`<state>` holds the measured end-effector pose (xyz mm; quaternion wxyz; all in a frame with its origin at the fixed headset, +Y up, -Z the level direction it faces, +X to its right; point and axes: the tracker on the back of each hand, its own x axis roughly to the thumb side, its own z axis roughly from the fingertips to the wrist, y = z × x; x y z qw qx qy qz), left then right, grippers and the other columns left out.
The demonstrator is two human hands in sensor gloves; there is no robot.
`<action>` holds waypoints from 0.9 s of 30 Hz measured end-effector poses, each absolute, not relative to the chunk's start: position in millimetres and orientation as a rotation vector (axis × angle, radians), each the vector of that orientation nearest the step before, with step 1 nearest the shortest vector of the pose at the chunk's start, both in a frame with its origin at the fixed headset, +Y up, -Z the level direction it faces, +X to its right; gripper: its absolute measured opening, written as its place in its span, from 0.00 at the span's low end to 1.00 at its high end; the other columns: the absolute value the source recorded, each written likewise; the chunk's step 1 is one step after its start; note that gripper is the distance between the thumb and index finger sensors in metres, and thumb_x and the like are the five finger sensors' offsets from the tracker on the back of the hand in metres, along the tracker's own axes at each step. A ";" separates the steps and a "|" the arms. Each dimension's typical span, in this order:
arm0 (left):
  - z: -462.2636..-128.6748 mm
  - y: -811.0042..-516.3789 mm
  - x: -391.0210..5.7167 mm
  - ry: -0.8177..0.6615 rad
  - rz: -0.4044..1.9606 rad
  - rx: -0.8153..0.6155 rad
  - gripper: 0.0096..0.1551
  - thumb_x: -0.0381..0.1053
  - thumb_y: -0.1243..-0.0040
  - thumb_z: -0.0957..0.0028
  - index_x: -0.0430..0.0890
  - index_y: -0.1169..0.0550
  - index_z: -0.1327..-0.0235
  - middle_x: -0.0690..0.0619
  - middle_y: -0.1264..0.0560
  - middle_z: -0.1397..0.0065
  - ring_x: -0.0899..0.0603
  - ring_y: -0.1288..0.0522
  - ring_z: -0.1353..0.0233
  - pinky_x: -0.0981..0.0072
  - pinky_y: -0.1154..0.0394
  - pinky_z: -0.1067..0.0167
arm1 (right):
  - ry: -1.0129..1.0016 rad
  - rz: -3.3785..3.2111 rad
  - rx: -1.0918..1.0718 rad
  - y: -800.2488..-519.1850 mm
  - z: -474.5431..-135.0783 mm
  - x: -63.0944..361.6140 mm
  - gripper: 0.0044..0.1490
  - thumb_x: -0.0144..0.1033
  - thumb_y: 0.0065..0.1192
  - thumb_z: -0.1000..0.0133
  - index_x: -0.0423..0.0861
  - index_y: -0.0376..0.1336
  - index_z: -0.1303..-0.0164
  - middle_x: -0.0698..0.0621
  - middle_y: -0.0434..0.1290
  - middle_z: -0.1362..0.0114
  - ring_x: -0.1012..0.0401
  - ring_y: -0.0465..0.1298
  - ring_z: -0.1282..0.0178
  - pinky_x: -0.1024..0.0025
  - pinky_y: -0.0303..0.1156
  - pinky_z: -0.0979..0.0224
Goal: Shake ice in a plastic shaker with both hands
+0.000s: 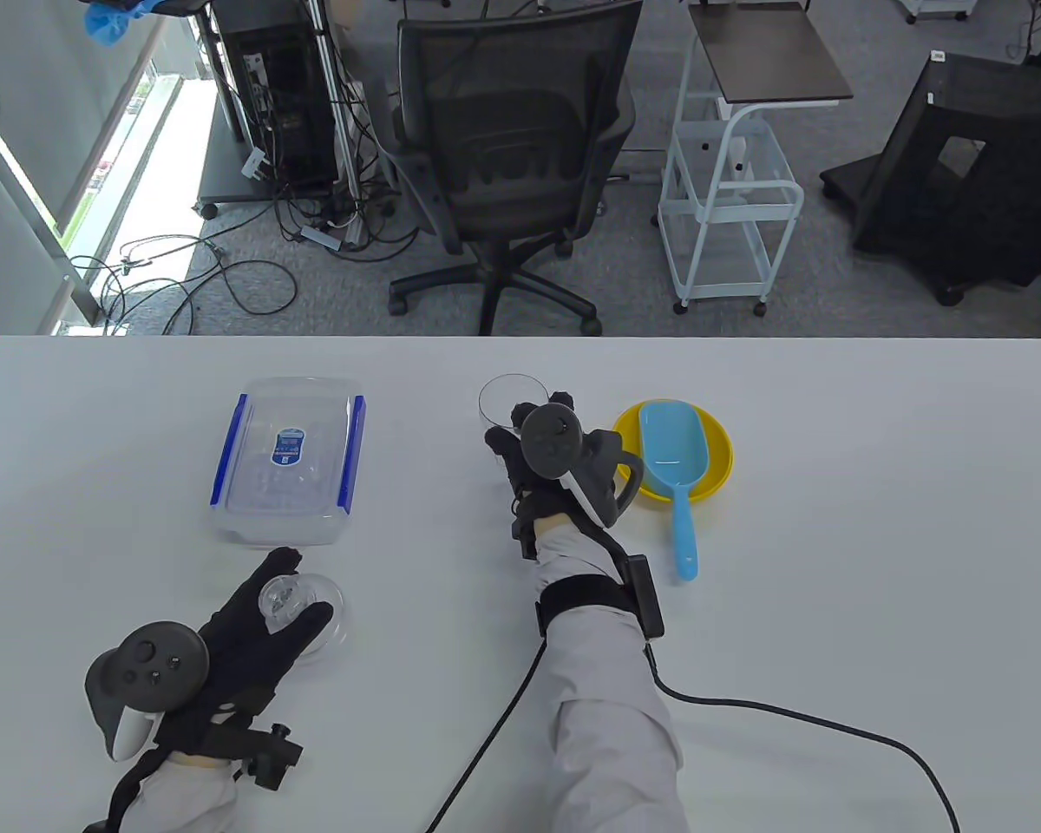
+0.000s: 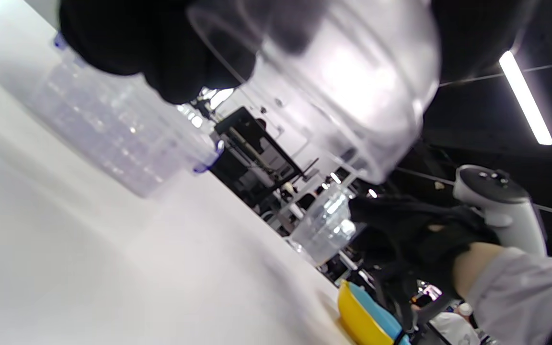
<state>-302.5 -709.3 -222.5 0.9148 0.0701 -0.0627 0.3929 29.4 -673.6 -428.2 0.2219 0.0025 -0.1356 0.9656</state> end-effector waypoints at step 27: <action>-222.9 -701.0 -305.7 -0.077 0.727 0.163 0.48 0.72 0.38 0.38 0.50 0.37 0.10 0.26 0.53 0.13 0.24 0.49 0.18 0.21 0.44 0.27 | -0.214 2.694 0.133 -669.0 -409.5 40.5 0.40 0.43 0.68 0.45 0.44 0.57 0.24 0.24 0.59 0.26 0.34 0.72 0.33 0.38 0.73 0.36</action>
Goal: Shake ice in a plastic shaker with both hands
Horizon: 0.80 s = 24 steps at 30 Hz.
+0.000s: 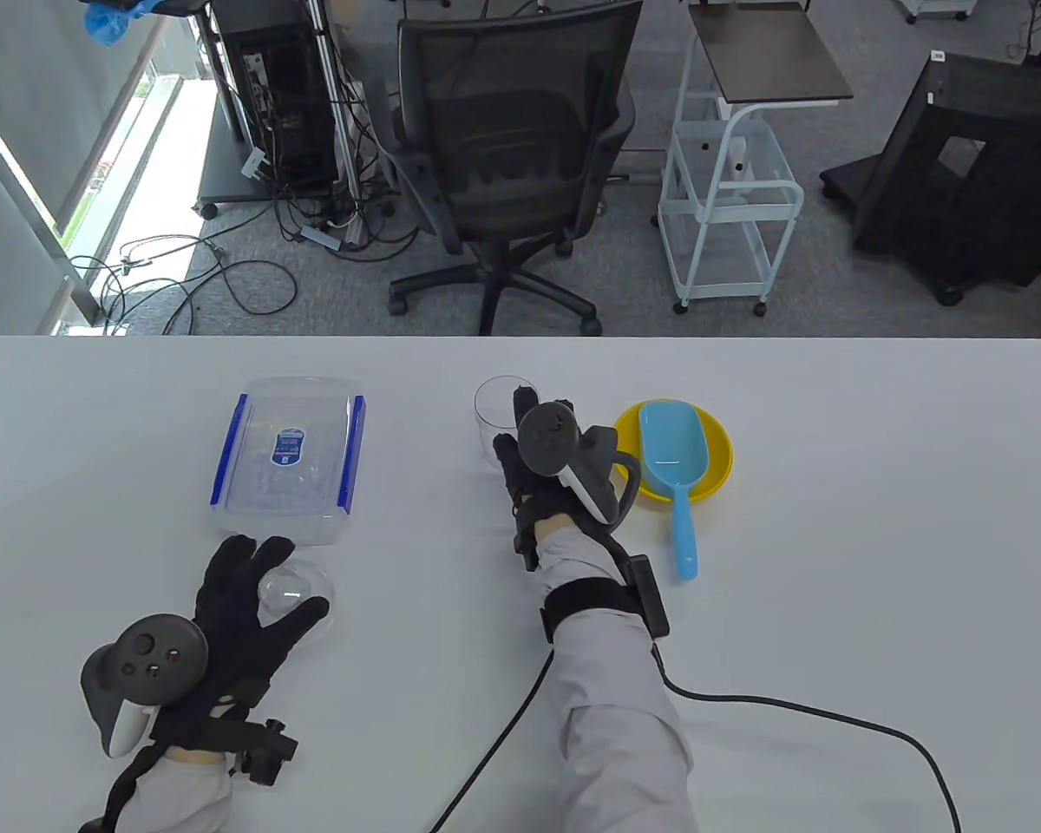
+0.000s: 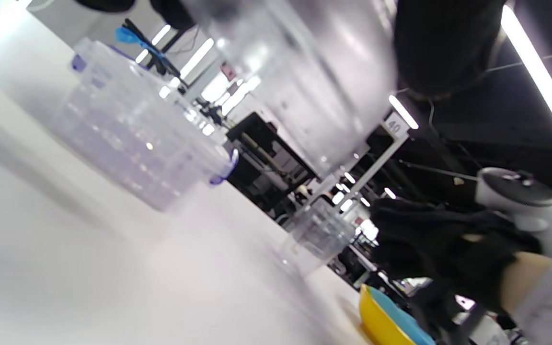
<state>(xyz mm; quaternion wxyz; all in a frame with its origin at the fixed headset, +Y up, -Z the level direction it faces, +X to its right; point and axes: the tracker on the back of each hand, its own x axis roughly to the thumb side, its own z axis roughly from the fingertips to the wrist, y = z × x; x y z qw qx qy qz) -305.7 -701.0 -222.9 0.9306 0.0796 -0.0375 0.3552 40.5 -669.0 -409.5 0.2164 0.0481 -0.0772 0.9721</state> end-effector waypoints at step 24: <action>-226.4 -705.1 -323.0 0.001 0.441 -0.006 0.45 0.64 0.28 0.41 0.43 0.30 0.17 0.34 0.29 0.20 0.30 0.25 0.26 0.42 0.22 0.36 | -0.413 2.843 0.268 -695.3 -261.8 143.9 0.41 0.47 0.70 0.46 0.40 0.61 0.27 0.29 0.67 0.28 0.38 0.77 0.38 0.40 0.74 0.39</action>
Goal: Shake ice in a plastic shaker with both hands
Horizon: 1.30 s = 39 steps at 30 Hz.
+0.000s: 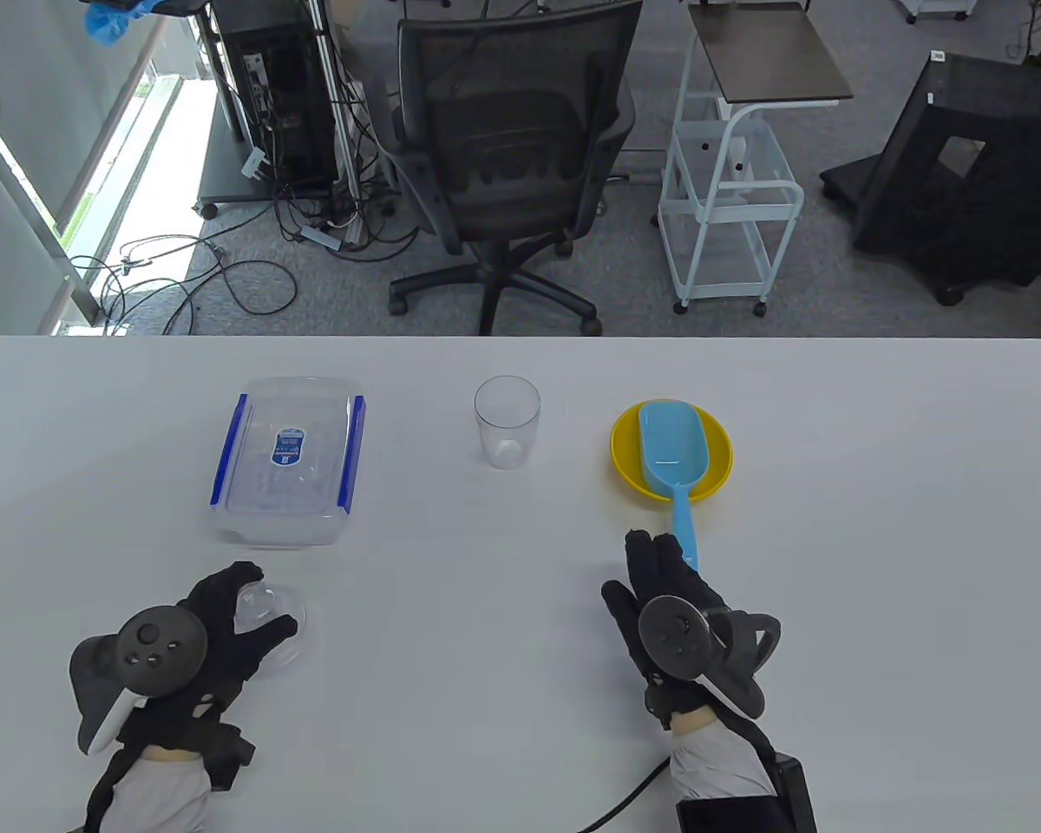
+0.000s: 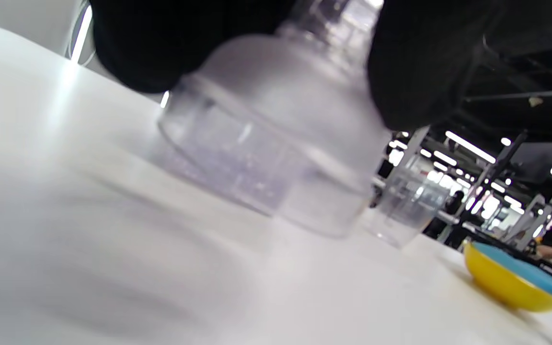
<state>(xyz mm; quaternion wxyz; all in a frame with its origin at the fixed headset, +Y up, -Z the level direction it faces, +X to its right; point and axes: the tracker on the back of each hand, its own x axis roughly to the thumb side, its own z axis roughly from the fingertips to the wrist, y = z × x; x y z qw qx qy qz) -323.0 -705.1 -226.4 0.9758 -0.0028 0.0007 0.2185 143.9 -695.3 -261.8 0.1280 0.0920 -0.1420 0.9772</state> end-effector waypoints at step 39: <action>-250.1 -654.7 -340.4 -0.015 0.873 0.042 0.53 0.68 0.44 0.31 0.39 0.48 0.07 0.25 0.47 0.12 0.20 0.44 0.17 0.21 0.38 0.30 | -0.336 2.664 0.348 -685.7 -258.2 145.2 0.42 0.49 0.68 0.46 0.40 0.61 0.27 0.29 0.67 0.28 0.39 0.78 0.38 0.40 0.75 0.39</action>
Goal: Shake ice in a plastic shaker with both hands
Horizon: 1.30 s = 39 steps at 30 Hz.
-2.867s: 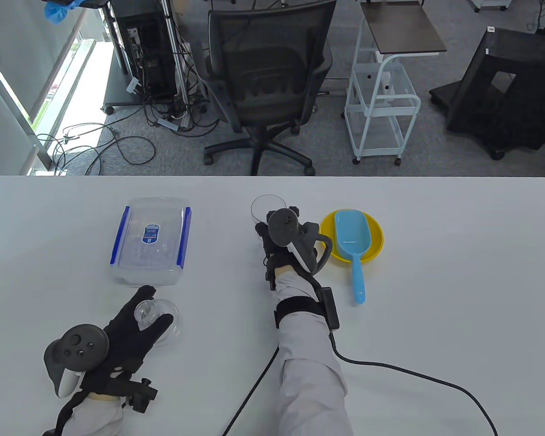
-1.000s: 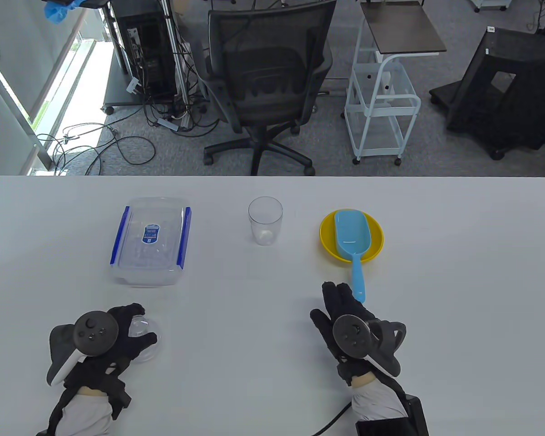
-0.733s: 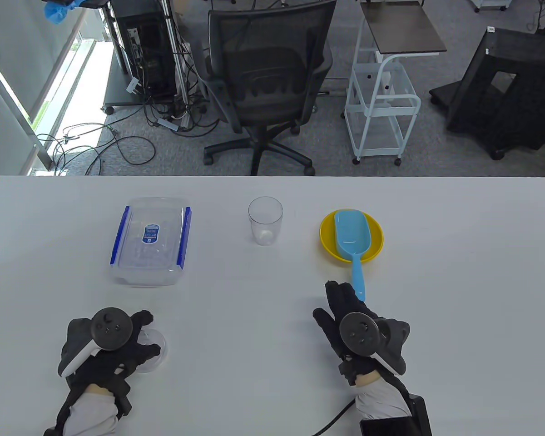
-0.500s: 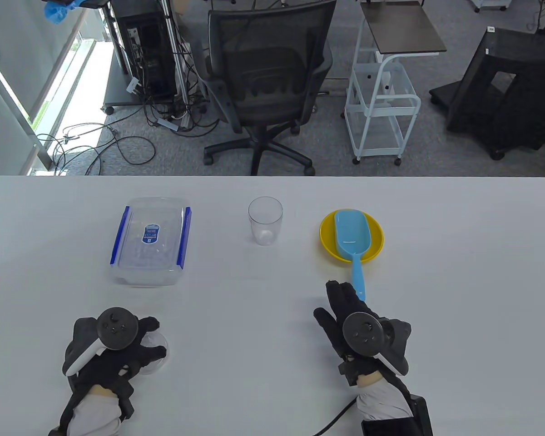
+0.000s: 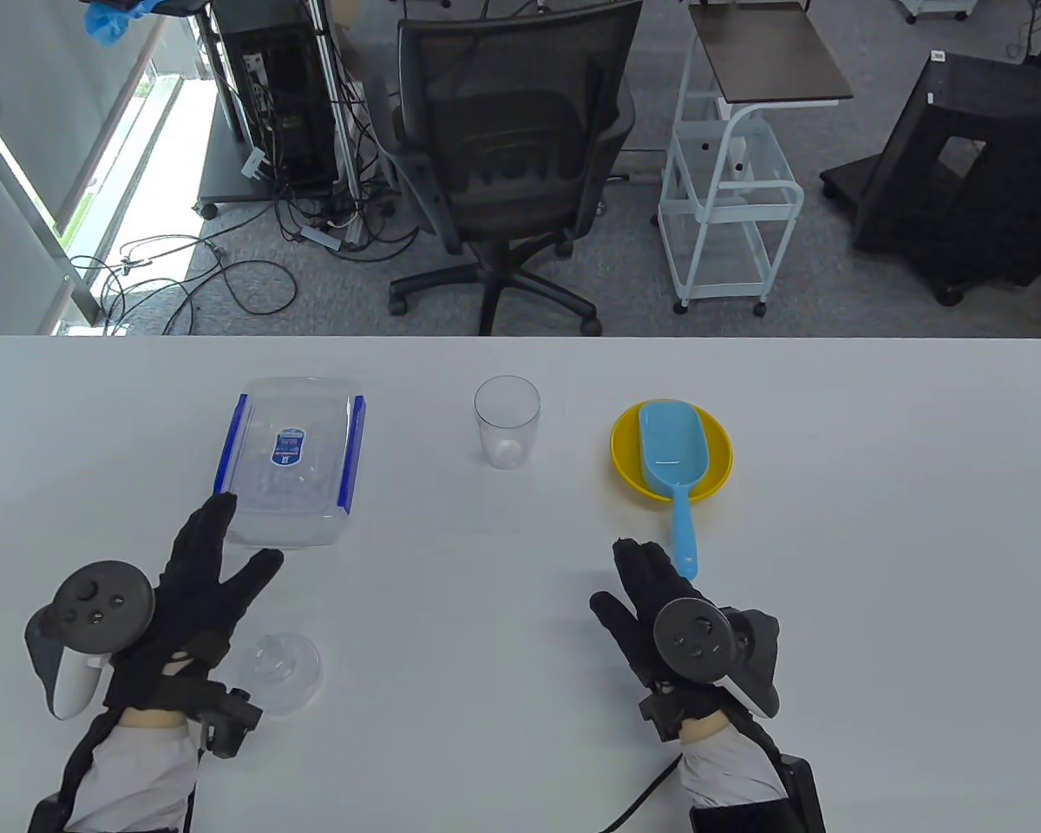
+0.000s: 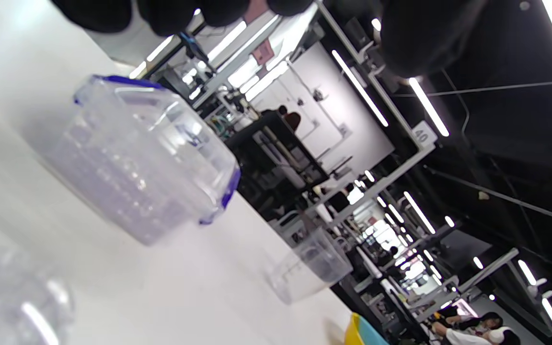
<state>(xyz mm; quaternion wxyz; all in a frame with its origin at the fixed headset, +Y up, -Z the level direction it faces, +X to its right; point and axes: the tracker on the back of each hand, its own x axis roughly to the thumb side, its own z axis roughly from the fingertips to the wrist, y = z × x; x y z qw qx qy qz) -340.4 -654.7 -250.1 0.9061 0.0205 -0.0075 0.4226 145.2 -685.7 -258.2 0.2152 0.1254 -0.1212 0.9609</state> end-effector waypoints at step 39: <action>-388.8 -746.8 -393.2 0.414 1.293 -0.360 0.56 0.57 0.27 0.37 0.38 0.47 0.10 0.30 0.28 0.33 0.39 0.24 0.42 0.31 0.23 0.35 | -0.233 2.735 0.484 -688.7 -259.1 119.9 0.43 0.49 0.68 0.46 0.40 0.60 0.25 0.29 0.66 0.27 0.38 0.77 0.37 0.40 0.74 0.38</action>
